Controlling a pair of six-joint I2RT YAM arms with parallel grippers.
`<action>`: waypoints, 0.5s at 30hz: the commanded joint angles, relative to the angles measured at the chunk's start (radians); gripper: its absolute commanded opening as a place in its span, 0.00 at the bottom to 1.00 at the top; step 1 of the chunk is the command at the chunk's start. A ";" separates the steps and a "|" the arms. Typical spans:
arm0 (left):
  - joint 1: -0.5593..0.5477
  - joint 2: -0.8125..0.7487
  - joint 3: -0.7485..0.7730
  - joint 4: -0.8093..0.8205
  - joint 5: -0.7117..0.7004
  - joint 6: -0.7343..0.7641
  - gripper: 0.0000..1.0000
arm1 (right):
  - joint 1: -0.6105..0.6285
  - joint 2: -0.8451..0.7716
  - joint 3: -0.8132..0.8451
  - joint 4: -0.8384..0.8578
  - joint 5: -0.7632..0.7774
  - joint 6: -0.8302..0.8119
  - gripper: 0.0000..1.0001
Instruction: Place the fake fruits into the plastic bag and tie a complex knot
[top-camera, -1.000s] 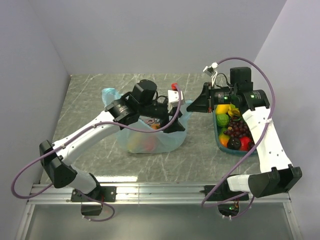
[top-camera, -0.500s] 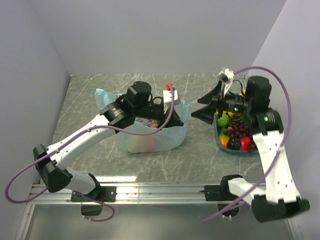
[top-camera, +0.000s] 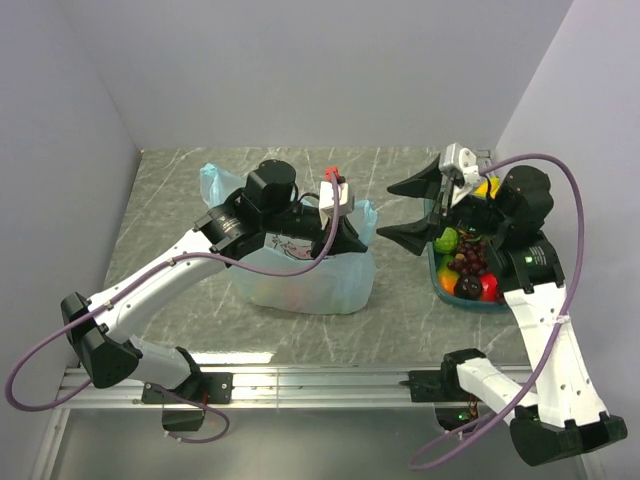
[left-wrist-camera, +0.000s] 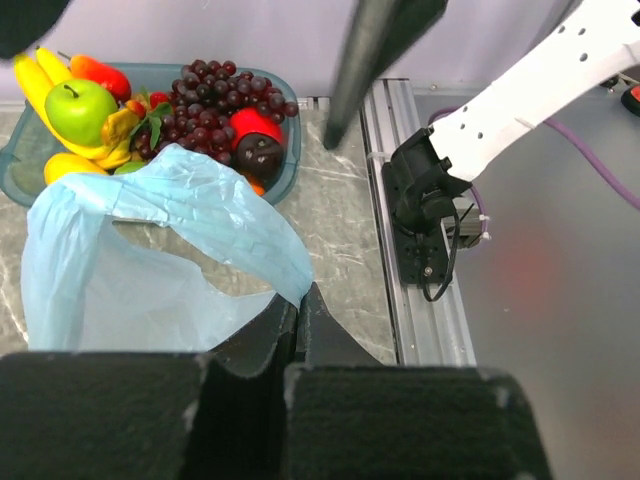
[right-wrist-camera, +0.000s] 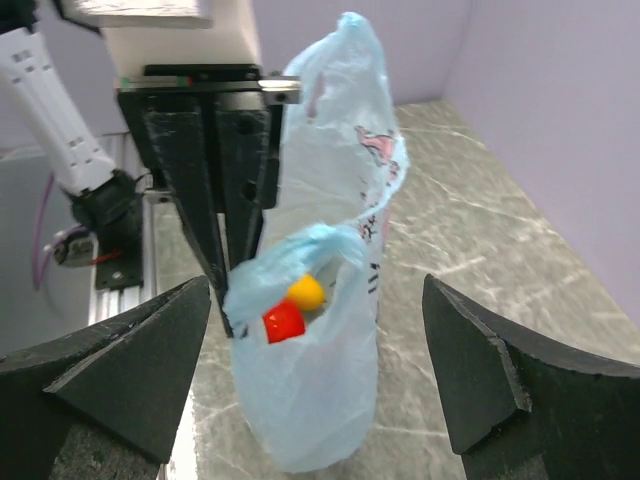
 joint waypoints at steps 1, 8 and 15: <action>0.001 -0.029 0.022 0.043 0.058 0.039 0.00 | 0.054 0.019 0.017 0.061 -0.032 -0.035 0.93; 0.001 -0.046 0.001 0.064 0.085 0.053 0.01 | 0.151 0.045 0.000 0.035 0.003 -0.125 0.88; 0.004 -0.074 -0.036 0.100 0.087 0.061 0.01 | 0.169 0.083 -0.017 0.028 -0.003 -0.139 0.67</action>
